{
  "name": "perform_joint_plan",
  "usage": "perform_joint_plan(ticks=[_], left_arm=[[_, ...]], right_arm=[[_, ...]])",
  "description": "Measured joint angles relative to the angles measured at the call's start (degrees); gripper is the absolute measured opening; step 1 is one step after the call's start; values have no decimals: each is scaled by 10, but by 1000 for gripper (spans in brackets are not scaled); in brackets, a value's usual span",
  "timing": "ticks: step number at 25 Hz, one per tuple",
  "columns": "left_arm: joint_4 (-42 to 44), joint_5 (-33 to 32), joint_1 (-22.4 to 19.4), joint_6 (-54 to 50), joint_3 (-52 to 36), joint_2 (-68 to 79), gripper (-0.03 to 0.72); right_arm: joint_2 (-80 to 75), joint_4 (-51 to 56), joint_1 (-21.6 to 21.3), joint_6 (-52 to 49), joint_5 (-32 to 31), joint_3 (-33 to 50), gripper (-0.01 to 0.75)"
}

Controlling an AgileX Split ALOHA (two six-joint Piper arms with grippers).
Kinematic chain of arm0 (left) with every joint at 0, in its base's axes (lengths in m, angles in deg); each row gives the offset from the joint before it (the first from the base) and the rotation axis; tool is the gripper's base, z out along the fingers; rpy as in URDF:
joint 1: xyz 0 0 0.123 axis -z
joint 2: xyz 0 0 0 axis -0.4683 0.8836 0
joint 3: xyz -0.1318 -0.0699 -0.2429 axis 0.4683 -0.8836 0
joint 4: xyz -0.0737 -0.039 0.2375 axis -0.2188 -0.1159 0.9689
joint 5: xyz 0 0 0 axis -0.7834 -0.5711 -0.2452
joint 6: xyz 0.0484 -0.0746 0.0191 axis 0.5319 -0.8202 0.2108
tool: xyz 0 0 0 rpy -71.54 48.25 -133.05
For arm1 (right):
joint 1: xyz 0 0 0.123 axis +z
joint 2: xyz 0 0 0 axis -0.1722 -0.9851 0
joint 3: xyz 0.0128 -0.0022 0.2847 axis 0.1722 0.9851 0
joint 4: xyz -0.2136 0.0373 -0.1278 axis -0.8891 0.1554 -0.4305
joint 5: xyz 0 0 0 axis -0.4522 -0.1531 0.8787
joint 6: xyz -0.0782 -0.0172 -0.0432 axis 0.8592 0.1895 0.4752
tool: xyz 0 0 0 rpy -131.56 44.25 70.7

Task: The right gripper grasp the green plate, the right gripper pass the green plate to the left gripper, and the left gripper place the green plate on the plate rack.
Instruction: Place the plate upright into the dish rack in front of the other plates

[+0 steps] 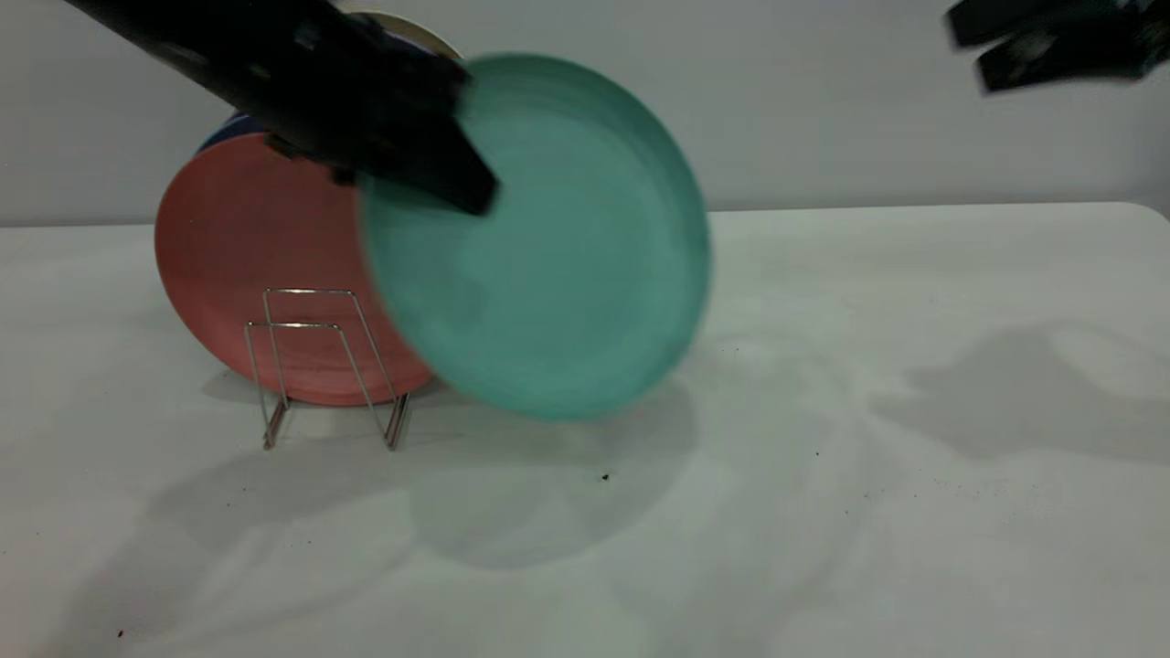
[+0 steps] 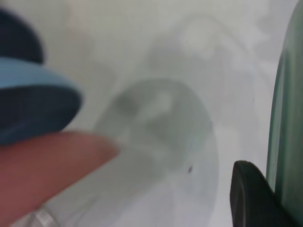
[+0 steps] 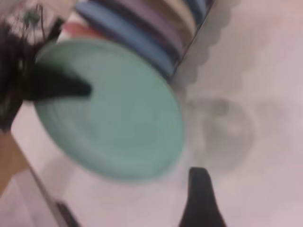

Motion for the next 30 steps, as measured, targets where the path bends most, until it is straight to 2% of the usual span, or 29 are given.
perform_joint_plan(ticks=[4,7,13,21,24,30], left_arm=[[89,-60,-55,4,0,-53,139],[141,-80,-89,49,0,-90,139],[171,-92,-135,284,17,-131,139],[171,-82,-143,615,53,-132,139],[165,-85,-141,658,58,-125,139],[173,-88,-139,663,58,-98,139]], right_arm=[[69,-68,0,-57,-18,2,502],[121,-87,0,-82,-21,21,464],[219,-103,0,-90,-23,145,442],[376,-126,0,-119,-23,334,442],[437,-150,0,-151,-23,373,439],[565,-239,0,-232,-26,389,440]])
